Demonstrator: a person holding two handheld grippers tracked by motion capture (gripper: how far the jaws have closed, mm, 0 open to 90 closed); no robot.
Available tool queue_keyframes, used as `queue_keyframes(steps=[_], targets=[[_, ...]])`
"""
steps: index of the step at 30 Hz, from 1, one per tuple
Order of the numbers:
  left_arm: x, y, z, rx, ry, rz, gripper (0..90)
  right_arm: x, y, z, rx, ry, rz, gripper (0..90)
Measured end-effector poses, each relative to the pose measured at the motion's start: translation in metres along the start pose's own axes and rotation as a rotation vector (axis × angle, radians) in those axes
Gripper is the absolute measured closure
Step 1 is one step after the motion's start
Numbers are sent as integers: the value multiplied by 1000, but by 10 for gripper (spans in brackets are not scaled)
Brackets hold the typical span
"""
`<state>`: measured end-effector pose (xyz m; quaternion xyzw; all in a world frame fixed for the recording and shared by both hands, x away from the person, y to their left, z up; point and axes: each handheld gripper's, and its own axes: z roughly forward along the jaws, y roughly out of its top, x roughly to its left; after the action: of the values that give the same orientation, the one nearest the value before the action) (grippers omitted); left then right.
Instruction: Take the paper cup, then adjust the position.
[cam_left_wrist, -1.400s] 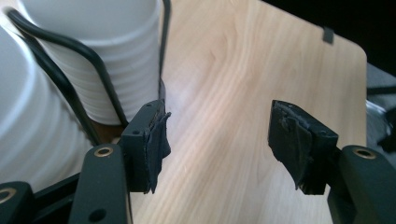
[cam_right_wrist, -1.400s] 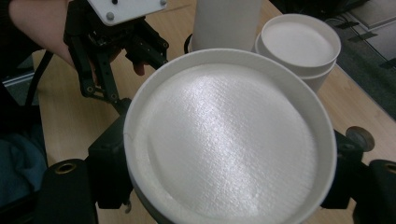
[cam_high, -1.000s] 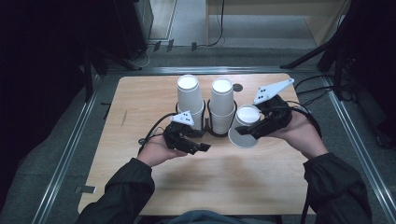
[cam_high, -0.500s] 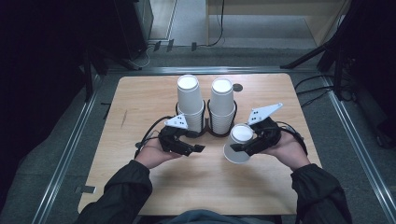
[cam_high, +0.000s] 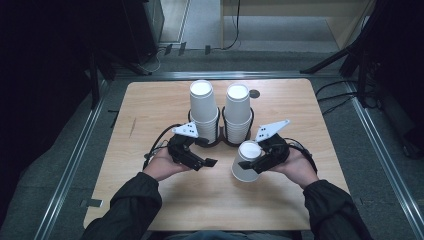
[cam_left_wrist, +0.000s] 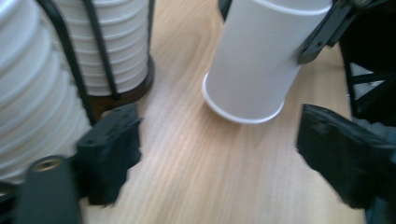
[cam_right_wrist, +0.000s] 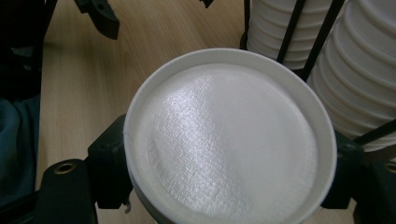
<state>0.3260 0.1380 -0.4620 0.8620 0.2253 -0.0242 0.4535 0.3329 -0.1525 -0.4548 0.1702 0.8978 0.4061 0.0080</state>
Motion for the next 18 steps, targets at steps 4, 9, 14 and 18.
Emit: queue_keyframes(steps=[4,9,14,18], targets=[[-4,-1,4,47,7,15,58,0,4,4,-9,9,-9,233],[-6,-1,9,57,18,17,3,2,9,9,-41,7,-30,233],[-11,1,13,19,32,44,0,2,12,11,-65,-15,-24,234],[-11,2,16,4,26,50,0,2,13,14,-66,21,-18,234]])
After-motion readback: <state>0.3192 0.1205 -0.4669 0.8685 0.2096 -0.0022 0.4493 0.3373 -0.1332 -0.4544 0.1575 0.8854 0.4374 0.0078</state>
